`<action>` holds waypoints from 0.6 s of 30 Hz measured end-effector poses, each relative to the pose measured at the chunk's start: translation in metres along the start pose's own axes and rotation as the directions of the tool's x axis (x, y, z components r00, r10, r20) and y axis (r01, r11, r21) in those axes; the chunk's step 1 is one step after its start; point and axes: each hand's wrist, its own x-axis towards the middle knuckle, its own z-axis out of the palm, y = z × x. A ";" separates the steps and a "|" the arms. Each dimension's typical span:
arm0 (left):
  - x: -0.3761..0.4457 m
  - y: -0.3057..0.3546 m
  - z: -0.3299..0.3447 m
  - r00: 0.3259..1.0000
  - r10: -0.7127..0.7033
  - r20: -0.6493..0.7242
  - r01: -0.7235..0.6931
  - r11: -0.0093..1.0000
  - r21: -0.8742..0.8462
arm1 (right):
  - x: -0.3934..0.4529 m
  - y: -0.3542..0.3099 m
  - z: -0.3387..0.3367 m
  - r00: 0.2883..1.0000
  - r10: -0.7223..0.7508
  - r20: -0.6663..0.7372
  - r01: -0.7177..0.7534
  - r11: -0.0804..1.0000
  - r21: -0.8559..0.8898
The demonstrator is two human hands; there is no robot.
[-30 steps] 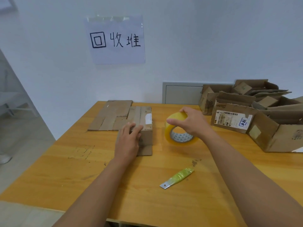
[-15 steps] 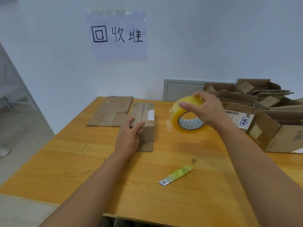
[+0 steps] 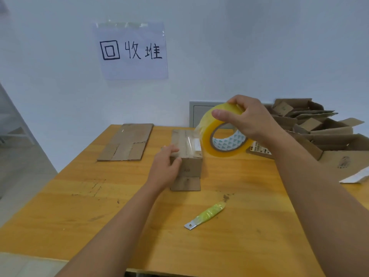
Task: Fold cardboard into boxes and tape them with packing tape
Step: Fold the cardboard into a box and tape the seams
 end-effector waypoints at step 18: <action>-0.031 0.068 -0.040 0.939 -0.262 0.224 0.338 0.574 -0.746 | -0.003 0.014 0.011 1.000 0.015 0.000 -0.015 1.000 0.015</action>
